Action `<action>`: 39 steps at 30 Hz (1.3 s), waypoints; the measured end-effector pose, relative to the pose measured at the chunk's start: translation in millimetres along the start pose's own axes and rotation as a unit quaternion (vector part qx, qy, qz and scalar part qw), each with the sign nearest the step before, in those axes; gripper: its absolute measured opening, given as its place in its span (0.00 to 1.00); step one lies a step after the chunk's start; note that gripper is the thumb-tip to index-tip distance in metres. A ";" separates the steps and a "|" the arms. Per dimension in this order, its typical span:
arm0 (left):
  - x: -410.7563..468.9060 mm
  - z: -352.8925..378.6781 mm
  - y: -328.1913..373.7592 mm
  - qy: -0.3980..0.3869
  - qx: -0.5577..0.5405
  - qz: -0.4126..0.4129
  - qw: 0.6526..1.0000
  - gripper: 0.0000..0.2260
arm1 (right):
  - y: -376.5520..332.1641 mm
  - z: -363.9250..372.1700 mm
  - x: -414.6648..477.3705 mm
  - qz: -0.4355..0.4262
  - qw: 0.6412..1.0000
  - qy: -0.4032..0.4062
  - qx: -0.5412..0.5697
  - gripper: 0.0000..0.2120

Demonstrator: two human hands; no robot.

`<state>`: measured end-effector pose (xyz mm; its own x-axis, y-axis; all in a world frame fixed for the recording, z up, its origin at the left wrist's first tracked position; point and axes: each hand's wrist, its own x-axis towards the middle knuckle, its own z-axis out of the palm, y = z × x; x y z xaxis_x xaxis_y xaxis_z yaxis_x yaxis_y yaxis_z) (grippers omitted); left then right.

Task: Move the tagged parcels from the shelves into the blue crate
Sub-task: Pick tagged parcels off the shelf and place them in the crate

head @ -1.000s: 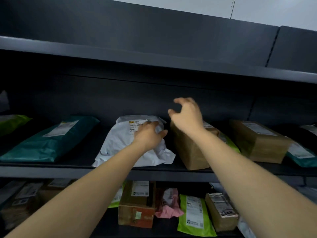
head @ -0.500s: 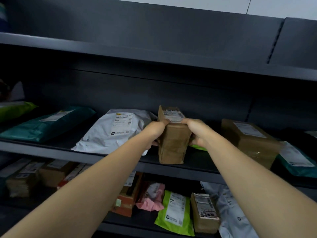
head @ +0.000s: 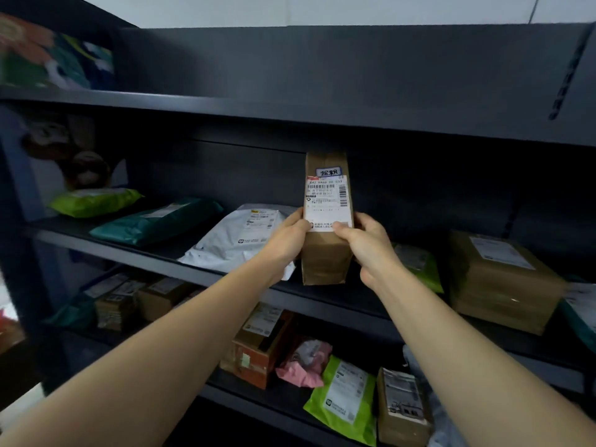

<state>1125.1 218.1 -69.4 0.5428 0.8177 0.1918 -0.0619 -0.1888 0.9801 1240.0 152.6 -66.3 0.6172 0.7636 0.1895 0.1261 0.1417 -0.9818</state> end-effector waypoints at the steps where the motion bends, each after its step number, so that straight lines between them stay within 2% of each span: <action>1: -3.6 -3.3 1.8 0.019 0.014 0.003 1.000 0.16 | -2.1 3.5 -3.4 -0.007 1.000 -0.008 0.005 0.11; 5: -17.4 -19.9 7.0 0.074 0.046 0.018 0.996 0.15 | -8.0 20.6 -16.8 -0.025 0.999 -0.035 0.023 0.11; 10: -45.4 -50.7 14.5 0.115 0.035 0.031 0.992 0.13 | -15.1 53.0 -34.6 -0.046 0.995 -0.080 0.034 0.14; 14: -70.4 -86.7 19.4 0.164 0.056 0.036 0.984 0.14 | -18.8 90.6 -51.1 -0.049 0.990 -0.125 0.046 0.11; 19: -117.3 -145.4 22.5 0.221 0.065 0.033 0.973 0.15 | -24.4 149.7 -86.7 -0.055 0.977 -0.195 0.063 0.17; 22: -155.0 -185.1 22.2 0.260 0.074 0.028 0.962 0.13 | -24.8 189.9 -117.1 -0.041 0.966 -0.244 0.073 0.15; 26: -212.8 -239.1 20.2 0.317 0.080 0.003 0.945 0.15 | -23.7 245.6 -169.1 -0.019 0.949 -0.304 0.082 0.13; 33: -330.5 -325.8 9.9 0.387 0.061 -0.056 0.918 0.21 | -13.3 336.1 -274.3 0.025 0.915 -0.392 0.090 0.18; 39: -432.9 -385.0 5.3 0.452 0.055 -0.082 0.887 0.19 | -10.1 401.1 -370.1 0.054 0.887 -0.453 0.071 0.23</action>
<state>567.3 72.5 -127.2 -0.3589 0.9315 0.0596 0.0643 -0.0390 0.9972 698.8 121.2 -130.1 -0.2668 0.9610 0.0733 -0.0351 0.0663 -0.9972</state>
